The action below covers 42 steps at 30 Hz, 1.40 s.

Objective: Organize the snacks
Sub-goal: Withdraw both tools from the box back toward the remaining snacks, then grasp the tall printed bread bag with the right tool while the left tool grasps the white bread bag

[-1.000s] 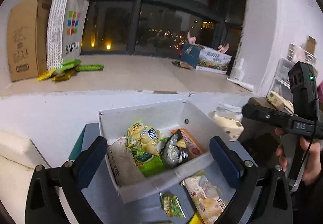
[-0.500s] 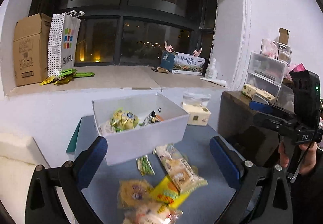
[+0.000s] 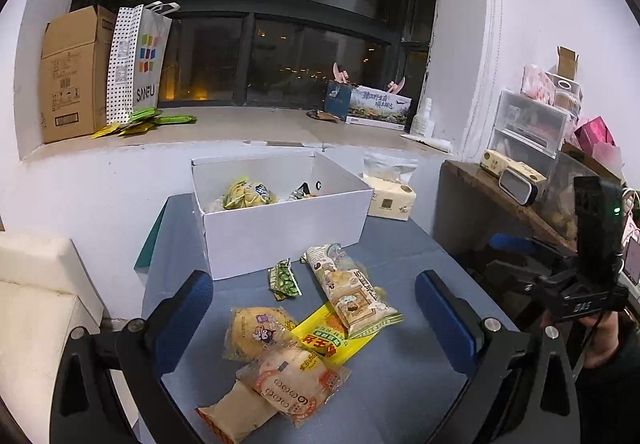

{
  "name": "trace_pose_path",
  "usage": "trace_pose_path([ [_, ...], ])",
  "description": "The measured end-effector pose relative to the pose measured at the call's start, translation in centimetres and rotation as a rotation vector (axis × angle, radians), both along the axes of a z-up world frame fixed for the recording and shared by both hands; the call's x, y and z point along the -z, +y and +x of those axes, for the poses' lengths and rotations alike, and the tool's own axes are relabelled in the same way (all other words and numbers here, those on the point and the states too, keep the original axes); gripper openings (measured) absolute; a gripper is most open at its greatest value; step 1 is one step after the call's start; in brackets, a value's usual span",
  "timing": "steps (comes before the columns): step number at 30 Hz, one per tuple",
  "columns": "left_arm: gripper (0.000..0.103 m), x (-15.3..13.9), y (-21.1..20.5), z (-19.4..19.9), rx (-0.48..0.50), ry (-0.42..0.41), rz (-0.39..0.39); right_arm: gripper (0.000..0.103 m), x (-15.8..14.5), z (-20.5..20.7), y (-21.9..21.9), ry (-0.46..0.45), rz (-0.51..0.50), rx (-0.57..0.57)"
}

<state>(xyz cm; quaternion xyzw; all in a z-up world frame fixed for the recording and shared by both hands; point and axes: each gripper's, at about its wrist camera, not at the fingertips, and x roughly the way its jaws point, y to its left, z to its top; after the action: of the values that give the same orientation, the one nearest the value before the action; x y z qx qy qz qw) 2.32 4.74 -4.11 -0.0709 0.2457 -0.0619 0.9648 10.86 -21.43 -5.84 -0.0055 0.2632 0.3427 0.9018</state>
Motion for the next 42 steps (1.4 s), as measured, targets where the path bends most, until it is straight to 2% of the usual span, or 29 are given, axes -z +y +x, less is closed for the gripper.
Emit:
trace_pose_path([
  [8, 0.103, 0.4, 0.8, -1.1, -0.017, 0.004, 0.006, 0.103, 2.3, 2.2, 3.0, 0.1, -0.074, 0.006],
  [14, 0.103, 1.4, 1.3, -1.9, -0.025, 0.024, 0.035, 0.103, 4.6, 5.8, 5.9, 0.217, -0.088, -0.015],
  [19, 0.103, 2.0, 2.2, -2.5, -0.041, 0.035, 0.038, 0.103, 6.6, 8.8, 9.4, 0.266, -0.169, -0.026],
  [24, 0.103, 2.7, 2.8, -2.9, -0.047, 0.052, 0.037, 0.103, 9.6, 12.0, 11.9, 0.358, -0.234, 0.008],
  [28, 0.103, 3.1, 2.9, -3.0, -0.046, 0.059, 0.036, 0.103, 10.9, 12.9, 12.8, 0.371, -0.279, 0.025],
  [30, 0.103, 3.2, 2.8, -3.0, -0.044, 0.061, 0.035, 0.091, 11.5, 13.2, 13.3, 0.374, -0.309, 0.031],
  [31, 0.103, 3.3, 2.7, -2.9, -0.042, 0.063, 0.037, 0.062, 11.7, 13.3, 13.4, 0.373, -0.327, 0.032],
  [32, 0.103, 3.4, 2.5, -2.9, -0.038, 0.066, 0.04, 0.042, 12.2, 13.5, 13.7, 0.371, -0.366, 0.04],
  [35, 0.103, 3.6, 2.2, -2.6, -0.034, 0.075, 0.059, 0.036, 12.0, 13.1, 13.2, 0.356, -0.347, 0.012],
  [42, 0.103, 5.3, 0.5, -1.1, 0.059, 0.133, 0.086, 0.035, 8.6, 10.7, 10.0, 0.304, -0.217, -0.03],
])
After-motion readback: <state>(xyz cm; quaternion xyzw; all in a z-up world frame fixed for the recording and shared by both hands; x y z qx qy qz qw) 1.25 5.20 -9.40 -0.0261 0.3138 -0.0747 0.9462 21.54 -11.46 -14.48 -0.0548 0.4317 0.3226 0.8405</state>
